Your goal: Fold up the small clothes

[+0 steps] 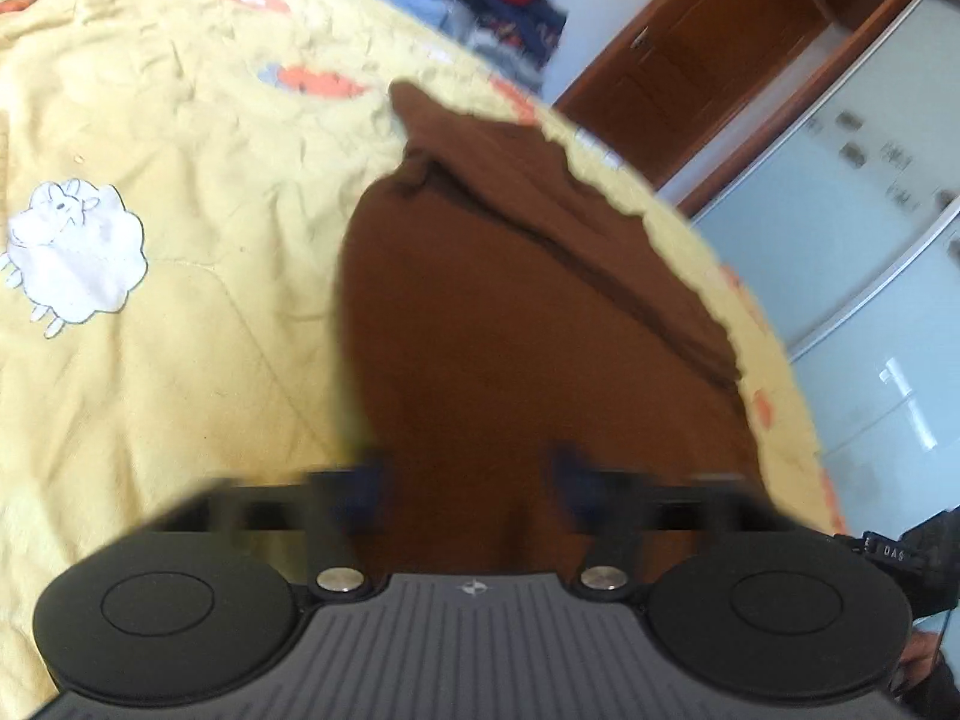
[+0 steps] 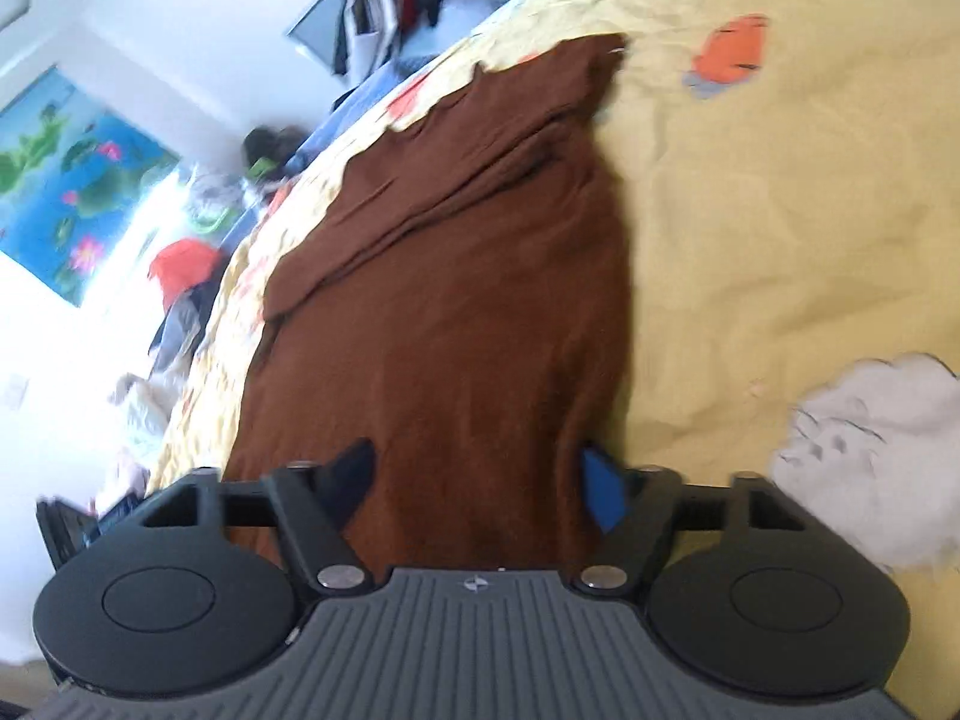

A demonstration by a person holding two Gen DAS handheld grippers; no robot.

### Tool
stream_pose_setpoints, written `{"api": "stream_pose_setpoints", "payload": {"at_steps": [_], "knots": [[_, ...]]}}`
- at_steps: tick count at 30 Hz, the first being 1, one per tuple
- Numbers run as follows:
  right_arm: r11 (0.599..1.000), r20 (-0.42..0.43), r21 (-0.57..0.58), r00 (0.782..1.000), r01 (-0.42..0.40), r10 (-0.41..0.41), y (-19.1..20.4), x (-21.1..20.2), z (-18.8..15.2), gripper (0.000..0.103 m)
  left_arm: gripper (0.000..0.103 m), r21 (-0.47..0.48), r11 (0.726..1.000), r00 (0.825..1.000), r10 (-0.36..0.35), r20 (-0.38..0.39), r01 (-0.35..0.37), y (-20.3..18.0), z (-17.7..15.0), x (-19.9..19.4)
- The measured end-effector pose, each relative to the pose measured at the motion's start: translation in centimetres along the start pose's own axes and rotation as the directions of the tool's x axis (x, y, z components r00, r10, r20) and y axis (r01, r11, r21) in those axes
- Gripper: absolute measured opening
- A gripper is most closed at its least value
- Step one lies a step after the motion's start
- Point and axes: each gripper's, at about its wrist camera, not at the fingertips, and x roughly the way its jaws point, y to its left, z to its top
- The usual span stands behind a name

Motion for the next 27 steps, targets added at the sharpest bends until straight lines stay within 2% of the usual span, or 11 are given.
{"api": "stream_pose_setpoints", "payload": {"at_steps": [1, 7, 10, 13, 16, 18, 21, 22, 23, 24, 27], "knots": [[1.0, -0.014, -0.007, 1.0, 0.011, -0.011, 0.1, 0.4, 0.2, 0.021, 0.007, 0.006, 0.999, 0.999, 0.034, -0.008, -0.034, -0.2, 0.2, 0.4], [0.999, 0.006, -0.026, 0.999, 0.041, -0.041, 0.0, -1.5, -0.1, 0.015, 0.004, 0.11, 0.98, 0.986, 0.164, 0.023, -0.165, -0.9, 0.3, -1.7], [0.995, 0.012, -0.018, 0.995, 0.103, -0.103, -1.9, -1.6, -0.6, 0.006, 0.005, 0.094, 0.986, 0.991, 0.135, 0.013, -0.136, 0.5, -0.4, -1.9], [0.997, 0.011, 0.047, 0.998, 0.054, -0.054, -2.5, -2.3, -1.1, 0.036, 0.009, 0.025, 0.998, 0.998, 0.052, -0.03, -0.051, 1.2, -0.7, -2.9], [0.996, 0.013, 0.083, 1.0, -0.022, 0.021, -2.4, -3.7, -1.9, 0.083, 0.037, -0.101, 0.992, 0.992, -0.085, -0.096, 0.076, 2.3, -2.0, -3.4], [0.988, -0.029, 0.125, 0.996, -0.086, 0.09, -2.5, -3.7, -2.4, 0.081, 0.056, -0.175, 0.972, 0.98, -0.177, -0.09, 0.159, 2.8, -3.4, -3.9], [0.963, -0.107, 0.204, 0.973, -0.178, 0.203, -2.7, -2.3, -3.7, 0.071, 0.056, -0.203, 0.958, 0.971, -0.222, -0.085, 0.201, 2.5, -4.9, -4.0], [0.958, -0.132, 0.207, 0.965, -0.197, 0.227, -2.4, -1.8, -4.1, 0.055, 0.045, -0.189, 0.964, 0.975, -0.203, -0.084, 0.185, 2.2, -4.9, -4.0], [0.963, -0.151, 0.194, 0.964, -0.187, 0.218, -2.0, -1.3, -4.4, 0.042, 0.009, -0.178, 0.972, 0.98, -0.171, -0.107, 0.15, 2.2, -4.8, -3.7], [0.97, -0.17, 0.186, 0.967, -0.159, 0.191, -1.8, -0.9, -4.6, 0.015, 0.004, -0.168, 0.98, 0.983, -0.128, -0.135, 0.105, 2.2, -4.7, -3.4], [0.978, -0.166, 0.16, 0.973, -0.135, 0.162, -1.8, -0.9, -4.8, 0.013, 0.004, -0.132, 0.99, 0.992, -0.061, -0.113, 0.046, 2.9, -4.2, -5.0]]}}
